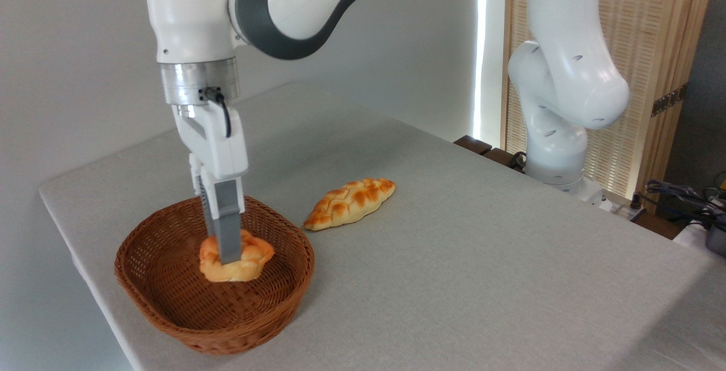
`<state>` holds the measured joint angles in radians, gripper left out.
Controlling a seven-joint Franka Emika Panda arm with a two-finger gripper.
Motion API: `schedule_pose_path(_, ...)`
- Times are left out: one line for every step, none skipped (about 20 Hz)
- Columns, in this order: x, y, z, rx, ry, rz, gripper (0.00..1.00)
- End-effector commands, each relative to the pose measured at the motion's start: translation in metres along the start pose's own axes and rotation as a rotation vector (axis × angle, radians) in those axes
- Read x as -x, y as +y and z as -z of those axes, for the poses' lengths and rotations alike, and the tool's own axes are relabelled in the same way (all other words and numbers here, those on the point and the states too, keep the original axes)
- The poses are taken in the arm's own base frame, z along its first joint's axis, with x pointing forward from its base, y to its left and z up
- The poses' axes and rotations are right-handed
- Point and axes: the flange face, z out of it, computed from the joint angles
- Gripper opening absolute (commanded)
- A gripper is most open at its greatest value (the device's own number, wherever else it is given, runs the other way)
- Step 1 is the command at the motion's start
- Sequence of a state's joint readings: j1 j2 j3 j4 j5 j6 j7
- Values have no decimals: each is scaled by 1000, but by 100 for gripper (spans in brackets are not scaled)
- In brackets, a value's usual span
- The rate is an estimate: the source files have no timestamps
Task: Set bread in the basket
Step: 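Lift the bun and carry it over the wicker basket, then lower the bun into the basket and open the gripper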
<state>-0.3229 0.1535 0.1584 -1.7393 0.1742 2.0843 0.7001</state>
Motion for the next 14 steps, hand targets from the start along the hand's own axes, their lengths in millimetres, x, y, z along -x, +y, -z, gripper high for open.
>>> schedule_pose_path(-7, -4, -6, -16, 19, -12, 82)
schedule_pose_path(-7, -4, -8, -17, 14, -17, 87)
schedule_pose_path(-7, -3, -11, -24, 0, -28, 99)
schedule_pose_path(-7, -3, -12, -30, -7, -36, 100)
schedule_pose_path(-5, -2, -16, -45, -31, -57, 100)
schedule_pose_path(-4, -2, -17, -55, -43, -68, 100)
schedule_pose_path(-3, -2, -20, -74, -67, -87, 100)
schedule_pose_path(-3, -2, -22, -79, -77, -93, 100)
schedule_pose_path(-3, -1, -24, -81, -83, -99, 100)
schedule_pose_path(-3, -1, -24, -83, -83, -99, 100)
schedule_pose_path(-2, 0, -24, -81, -85, -100, 100)
schedule_pose_path(-3, 1, -26, -78, -87, -100, 100)
schedule_pose_path(-3, 3, -27, -76, -89, -102, 100)
schedule_pose_path(-3, 3, -27, -75, -89, -102, 100)
